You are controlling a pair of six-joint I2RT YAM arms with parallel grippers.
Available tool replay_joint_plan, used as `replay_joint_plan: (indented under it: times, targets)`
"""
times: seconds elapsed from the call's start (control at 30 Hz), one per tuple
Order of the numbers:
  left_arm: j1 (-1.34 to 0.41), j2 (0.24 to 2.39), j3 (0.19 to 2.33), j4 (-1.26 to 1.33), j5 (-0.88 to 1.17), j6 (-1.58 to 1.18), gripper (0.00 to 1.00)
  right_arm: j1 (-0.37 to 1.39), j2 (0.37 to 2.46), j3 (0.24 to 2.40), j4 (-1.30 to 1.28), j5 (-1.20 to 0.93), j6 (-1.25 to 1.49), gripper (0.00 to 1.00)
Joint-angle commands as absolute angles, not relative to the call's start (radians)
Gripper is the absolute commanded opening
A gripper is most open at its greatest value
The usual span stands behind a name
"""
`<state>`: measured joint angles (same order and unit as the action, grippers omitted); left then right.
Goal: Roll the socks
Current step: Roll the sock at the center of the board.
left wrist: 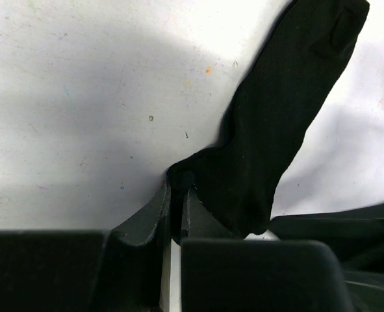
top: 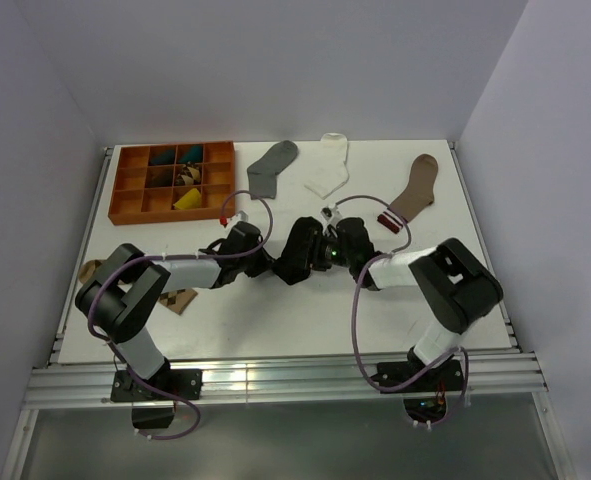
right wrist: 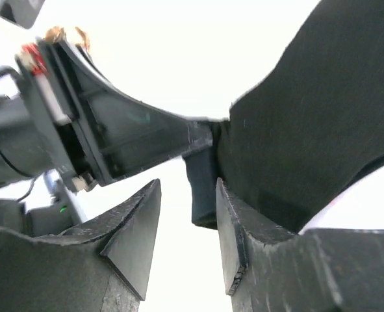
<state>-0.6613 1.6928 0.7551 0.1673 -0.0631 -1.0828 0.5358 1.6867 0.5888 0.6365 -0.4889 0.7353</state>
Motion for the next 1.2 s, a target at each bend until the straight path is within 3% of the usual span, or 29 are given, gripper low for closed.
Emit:
replay_joint_plan:
  times: [0.0,0.13,0.57,1.17]
  targets:
    - [-0.666,1.704,0.765,0.077,-0.107,-1.039,0.0,0.529,1.6,0.69,0.401,-0.355,0.556,0.47]
    - [-0.666,1.701,0.769,0.077,-0.107,-1.031,0.0,0.528,1.623,0.8,0.215,-0.22,0.499,0.46]
    - [-0.667,1.663,0.758,0.045,-0.095,-0.976,0.0,0.517,1.917,1.121,-0.03,-0.086,0.459,0.45]
    - [-0.692,1.632,0.752,0.081,-0.032,-0.819,0.0,0.508,2.017,1.223,-0.109,-0.078,0.431,0.45]
